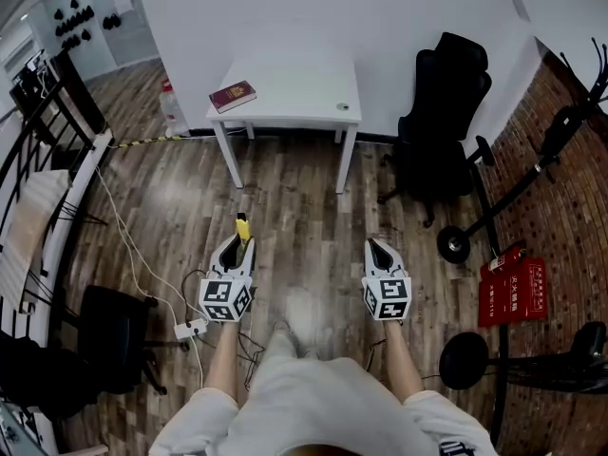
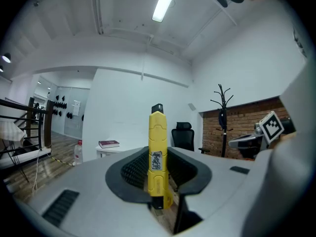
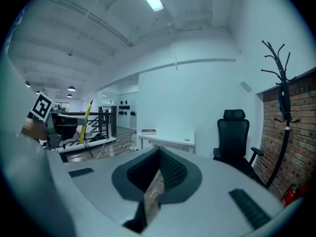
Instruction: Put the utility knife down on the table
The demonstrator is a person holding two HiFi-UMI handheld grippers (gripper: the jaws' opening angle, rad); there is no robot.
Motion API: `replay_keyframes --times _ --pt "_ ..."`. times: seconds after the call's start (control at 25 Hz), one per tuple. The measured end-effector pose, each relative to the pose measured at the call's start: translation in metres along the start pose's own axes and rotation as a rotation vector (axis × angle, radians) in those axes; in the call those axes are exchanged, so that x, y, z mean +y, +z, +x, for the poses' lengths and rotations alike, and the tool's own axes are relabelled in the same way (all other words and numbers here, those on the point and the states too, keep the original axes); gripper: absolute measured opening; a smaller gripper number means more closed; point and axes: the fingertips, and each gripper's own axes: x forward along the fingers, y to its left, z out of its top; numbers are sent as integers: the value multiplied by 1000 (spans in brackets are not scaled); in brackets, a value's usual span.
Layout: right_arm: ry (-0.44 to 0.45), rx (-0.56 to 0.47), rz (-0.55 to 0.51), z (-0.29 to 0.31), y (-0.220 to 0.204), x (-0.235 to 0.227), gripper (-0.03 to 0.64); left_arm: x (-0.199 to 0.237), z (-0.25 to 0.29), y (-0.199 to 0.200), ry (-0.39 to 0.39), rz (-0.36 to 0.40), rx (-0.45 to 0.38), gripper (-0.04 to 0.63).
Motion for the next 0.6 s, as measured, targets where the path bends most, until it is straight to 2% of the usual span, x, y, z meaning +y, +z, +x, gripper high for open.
replay_keyframes --times 0.32,0.6 --pt "-13 3 -7 39 6 -23 -3 5 53 -1 -27 -7 1 109" --pt "-27 5 -18 106 19 -37 -2 41 118 0 -44 -21 -4 109"
